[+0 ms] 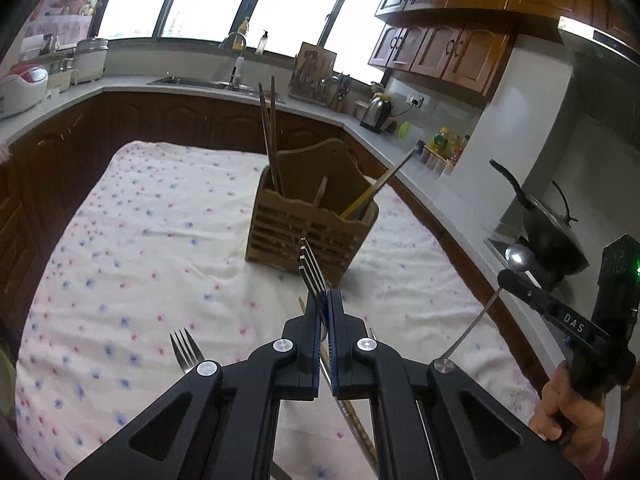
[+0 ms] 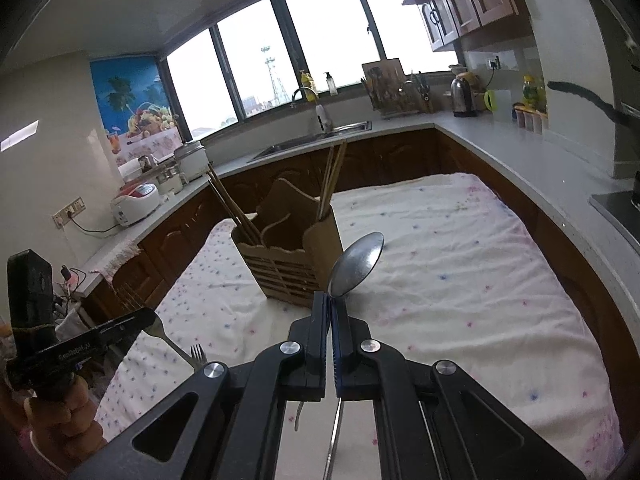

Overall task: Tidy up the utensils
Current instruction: 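Carry the fork and spoon up above the wooden holder with both grippers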

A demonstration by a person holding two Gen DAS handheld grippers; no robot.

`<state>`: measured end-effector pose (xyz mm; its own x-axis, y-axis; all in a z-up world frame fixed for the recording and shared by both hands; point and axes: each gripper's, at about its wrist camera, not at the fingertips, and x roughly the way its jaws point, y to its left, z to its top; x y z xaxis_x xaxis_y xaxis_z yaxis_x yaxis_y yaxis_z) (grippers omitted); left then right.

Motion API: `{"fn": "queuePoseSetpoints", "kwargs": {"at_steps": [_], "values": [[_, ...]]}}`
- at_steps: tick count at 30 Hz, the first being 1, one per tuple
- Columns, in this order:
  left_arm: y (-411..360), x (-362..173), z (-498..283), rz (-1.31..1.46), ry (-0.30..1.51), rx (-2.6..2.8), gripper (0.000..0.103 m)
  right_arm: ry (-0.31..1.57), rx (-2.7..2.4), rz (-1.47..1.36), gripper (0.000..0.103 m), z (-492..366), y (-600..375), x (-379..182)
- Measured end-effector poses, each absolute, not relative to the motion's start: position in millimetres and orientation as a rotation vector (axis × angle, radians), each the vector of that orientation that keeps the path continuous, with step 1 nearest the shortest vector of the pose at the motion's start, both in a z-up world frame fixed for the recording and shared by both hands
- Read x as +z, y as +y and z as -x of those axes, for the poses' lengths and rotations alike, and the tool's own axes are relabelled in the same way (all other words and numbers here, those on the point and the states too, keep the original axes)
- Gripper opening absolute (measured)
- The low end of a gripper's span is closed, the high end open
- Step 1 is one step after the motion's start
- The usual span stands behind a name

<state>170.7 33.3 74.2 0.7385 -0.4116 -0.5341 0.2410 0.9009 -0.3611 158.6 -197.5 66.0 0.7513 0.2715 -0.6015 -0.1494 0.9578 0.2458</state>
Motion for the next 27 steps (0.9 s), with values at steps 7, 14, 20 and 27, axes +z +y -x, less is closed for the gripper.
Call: {"fn": "queuePoseSetpoints", "kwargs": {"at_steps": [7, 14, 20, 27], "values": [[43.5, 86.0, -175.2, 0.289, 0.608, -0.353, 0.001, 0.643, 0.242, -0.189, 0.002, -165.5, -194.4, 76.0], [49.5, 93.3, -181.8, 0.3, 0.582, -0.345, 0.001, 0.611, 0.255, -0.182, 0.002, -173.7, -188.8, 83.5], [54.9, 95.7, -189.1, 0.316, 0.565, -0.344, 0.001, 0.599, 0.266, -0.178, 0.002, -181.4, -183.7, 85.2], [59.1, 96.5, -197.3, 0.333, 0.548, -0.349, 0.001, 0.594, 0.273, -0.175, 0.002, -192.9, -181.0, 84.9]]}}
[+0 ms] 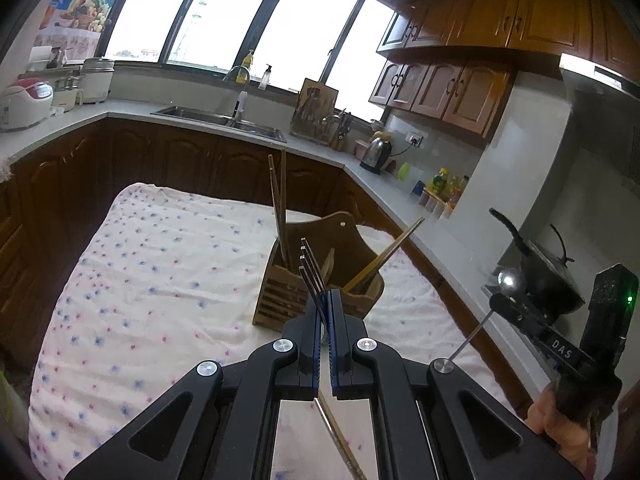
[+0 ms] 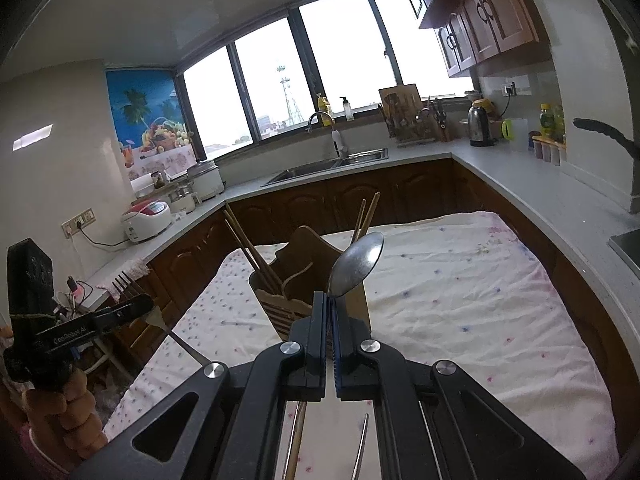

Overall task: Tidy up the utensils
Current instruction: 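Carry the fork and spoon up above the wooden holder with both grippers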

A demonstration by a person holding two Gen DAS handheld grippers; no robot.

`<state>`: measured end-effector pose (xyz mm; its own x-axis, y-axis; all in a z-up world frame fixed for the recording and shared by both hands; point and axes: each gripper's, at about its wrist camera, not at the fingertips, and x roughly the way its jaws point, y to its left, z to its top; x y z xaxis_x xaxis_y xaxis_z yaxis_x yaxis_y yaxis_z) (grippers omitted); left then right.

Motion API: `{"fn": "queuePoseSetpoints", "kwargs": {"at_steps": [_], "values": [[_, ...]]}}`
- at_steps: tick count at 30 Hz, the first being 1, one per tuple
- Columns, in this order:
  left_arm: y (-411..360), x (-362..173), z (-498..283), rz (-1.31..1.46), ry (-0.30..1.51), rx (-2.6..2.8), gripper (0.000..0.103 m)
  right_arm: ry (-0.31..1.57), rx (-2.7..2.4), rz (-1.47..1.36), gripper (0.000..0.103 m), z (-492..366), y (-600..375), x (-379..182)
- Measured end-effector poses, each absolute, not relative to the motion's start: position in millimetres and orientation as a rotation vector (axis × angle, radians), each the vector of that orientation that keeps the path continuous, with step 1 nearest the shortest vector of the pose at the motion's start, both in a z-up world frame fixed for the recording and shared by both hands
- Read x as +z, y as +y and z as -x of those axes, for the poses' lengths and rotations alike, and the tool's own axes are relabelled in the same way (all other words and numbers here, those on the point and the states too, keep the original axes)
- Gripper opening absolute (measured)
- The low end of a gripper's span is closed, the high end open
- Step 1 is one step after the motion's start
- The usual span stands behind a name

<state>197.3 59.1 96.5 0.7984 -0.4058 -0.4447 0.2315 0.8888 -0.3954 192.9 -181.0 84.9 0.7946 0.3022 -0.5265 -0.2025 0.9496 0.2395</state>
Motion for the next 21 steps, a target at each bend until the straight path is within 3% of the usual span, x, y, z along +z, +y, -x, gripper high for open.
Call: {"fn": "queuePoseSetpoints", "kwargs": {"at_steps": [21], "values": [[64.7, 118.5, -256.7, 0.315, 0.426, -0.369, 0.001, 0.468, 0.265, -0.083, 0.002, -246.4, -162.6, 105.1]]}}
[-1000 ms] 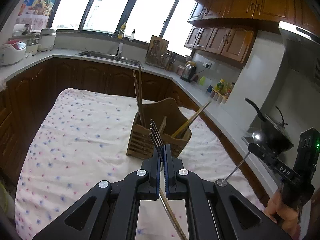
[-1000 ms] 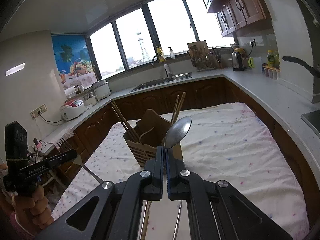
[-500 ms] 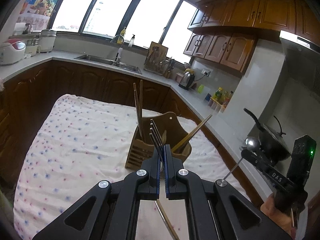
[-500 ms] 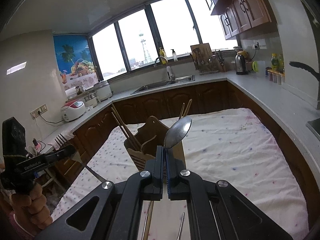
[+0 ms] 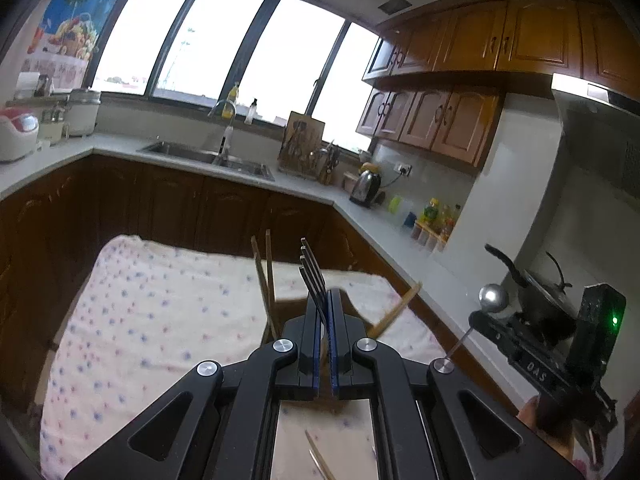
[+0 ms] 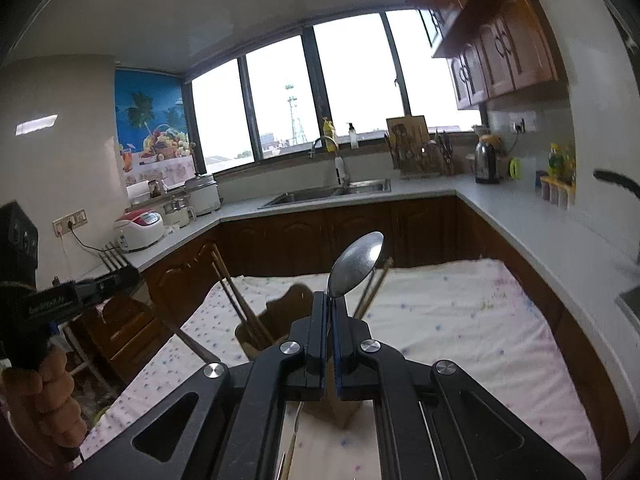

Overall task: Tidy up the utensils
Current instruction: 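Carry the fork and spoon up above the wooden holder with both grippers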

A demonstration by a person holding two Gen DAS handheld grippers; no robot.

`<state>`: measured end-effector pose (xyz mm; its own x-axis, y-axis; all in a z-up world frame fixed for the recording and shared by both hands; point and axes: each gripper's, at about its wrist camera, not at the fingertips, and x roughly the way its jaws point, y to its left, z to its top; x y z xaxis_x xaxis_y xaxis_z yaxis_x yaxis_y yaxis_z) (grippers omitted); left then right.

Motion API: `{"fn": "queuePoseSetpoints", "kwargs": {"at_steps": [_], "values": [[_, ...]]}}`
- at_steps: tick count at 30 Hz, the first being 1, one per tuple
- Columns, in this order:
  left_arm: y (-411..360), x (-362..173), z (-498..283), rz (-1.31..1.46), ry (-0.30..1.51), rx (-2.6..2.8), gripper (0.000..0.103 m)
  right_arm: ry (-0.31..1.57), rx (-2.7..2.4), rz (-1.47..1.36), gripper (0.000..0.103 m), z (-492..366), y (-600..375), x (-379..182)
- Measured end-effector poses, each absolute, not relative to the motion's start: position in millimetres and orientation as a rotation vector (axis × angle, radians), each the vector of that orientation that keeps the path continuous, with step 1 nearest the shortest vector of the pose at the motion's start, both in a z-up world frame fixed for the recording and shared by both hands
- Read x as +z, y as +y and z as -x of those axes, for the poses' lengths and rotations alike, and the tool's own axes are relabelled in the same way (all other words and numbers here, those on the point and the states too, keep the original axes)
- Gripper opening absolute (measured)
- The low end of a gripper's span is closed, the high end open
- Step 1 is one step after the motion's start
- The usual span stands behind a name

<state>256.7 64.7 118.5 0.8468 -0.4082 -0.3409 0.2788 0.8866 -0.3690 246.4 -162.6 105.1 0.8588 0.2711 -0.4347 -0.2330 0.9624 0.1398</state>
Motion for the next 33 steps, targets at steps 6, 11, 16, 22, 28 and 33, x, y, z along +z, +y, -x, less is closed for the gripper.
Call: {"fn": "queuePoseSetpoints", "kwargs": {"at_steps": [6, 11, 16, 22, 28, 33], "values": [[59.5, 119.7, -280.9, 0.299, 0.391, -0.379, 0.001, 0.418, 0.264, -0.037, 0.002, -263.7, -152.0, 111.7], [53.1, 113.8, -299.0, 0.291, 0.376, -0.39, 0.001, 0.388, 0.259, -0.008, 0.002, -274.5, -143.3, 111.2], [48.4, 100.8, -318.3, 0.305, 0.376, -0.402, 0.001, 0.385, 0.26, 0.008, 0.002, -285.0, -135.6, 100.7], [49.9, 77.4, -338.7, 0.34, 0.399, -0.388, 0.001, 0.394, 0.257, 0.038, 0.002, -291.6, -128.1, 82.8], [51.6, 50.6, -356.3, 0.395, 0.432, -0.376, 0.001, 0.415, 0.258, 0.048, 0.002, -296.5, -122.7, 67.9], [50.2, 35.6, -372.2, 0.417, 0.463, -0.364, 0.001, 0.424, 0.263, 0.067, 0.002, -299.1, -118.5, 57.0]]}}
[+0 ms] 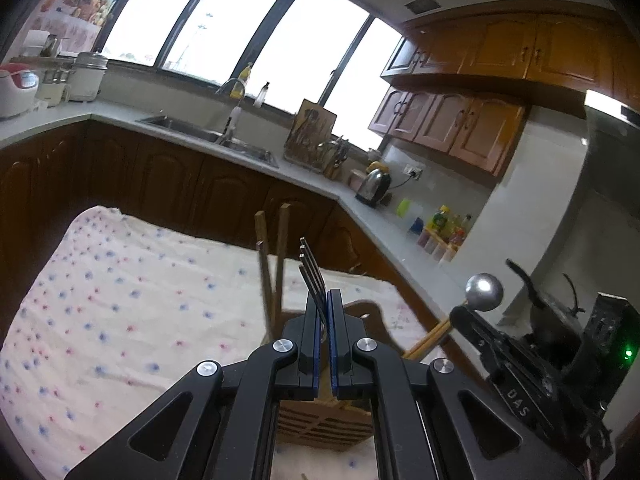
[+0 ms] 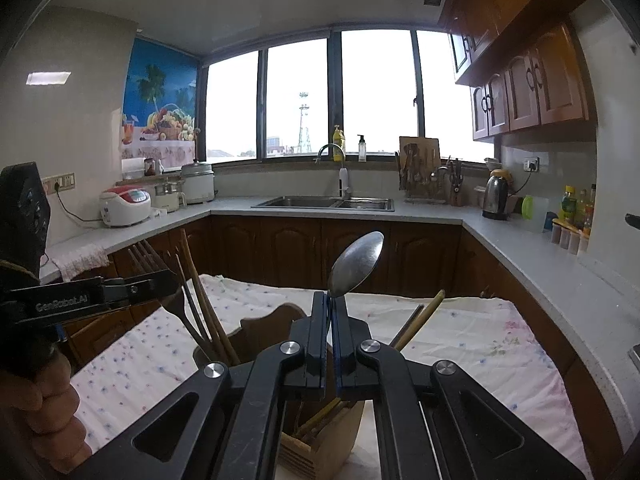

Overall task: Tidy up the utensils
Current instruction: 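Carry the fork and spoon up above the wooden holder with both grippers, then open the left gripper to drop the fork into the holder while the right gripper releases the spoon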

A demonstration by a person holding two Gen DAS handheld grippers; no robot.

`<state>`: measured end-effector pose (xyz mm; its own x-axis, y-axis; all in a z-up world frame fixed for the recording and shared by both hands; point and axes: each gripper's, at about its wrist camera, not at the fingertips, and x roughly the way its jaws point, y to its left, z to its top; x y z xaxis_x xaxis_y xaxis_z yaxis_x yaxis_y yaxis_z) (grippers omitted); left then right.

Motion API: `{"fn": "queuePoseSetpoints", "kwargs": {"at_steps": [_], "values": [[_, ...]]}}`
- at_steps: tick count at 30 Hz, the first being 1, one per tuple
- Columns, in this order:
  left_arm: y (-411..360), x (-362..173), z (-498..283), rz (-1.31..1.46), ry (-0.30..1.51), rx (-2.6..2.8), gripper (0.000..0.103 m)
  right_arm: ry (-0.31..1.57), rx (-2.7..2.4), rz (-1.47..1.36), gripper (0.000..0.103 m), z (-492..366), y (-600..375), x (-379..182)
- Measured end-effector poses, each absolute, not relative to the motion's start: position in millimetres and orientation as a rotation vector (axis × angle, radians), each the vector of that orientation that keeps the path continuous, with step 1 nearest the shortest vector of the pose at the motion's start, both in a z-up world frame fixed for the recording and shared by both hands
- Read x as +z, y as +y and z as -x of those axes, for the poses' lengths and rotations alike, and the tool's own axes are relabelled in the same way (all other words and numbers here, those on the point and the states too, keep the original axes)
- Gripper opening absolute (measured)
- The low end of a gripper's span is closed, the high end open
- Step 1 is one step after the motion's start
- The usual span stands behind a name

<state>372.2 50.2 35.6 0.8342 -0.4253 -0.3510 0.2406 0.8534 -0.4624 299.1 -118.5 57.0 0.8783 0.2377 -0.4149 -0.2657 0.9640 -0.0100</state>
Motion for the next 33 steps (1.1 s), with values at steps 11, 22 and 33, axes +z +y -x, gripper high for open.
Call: {"fn": "queuePoseSetpoints", "kwargs": {"at_steps": [11, 22, 33], "values": [[40.3, 21.0, -382.9, 0.403, 0.52, -0.364, 0.001, 0.502, 0.287, 0.06, 0.002, -301.6, -111.3, 29.1], [33.2, 7.0, -393.4, 0.383, 0.571, -0.351, 0.002, 0.563, 0.28, 0.015, 0.002, -308.6, -122.2, 10.3], [32.1, 7.7, -391.6, 0.363, 0.58, -0.347, 0.003, 0.598, 0.288, -0.035, 0.002, -310.7, -131.8, 6.0]]}}
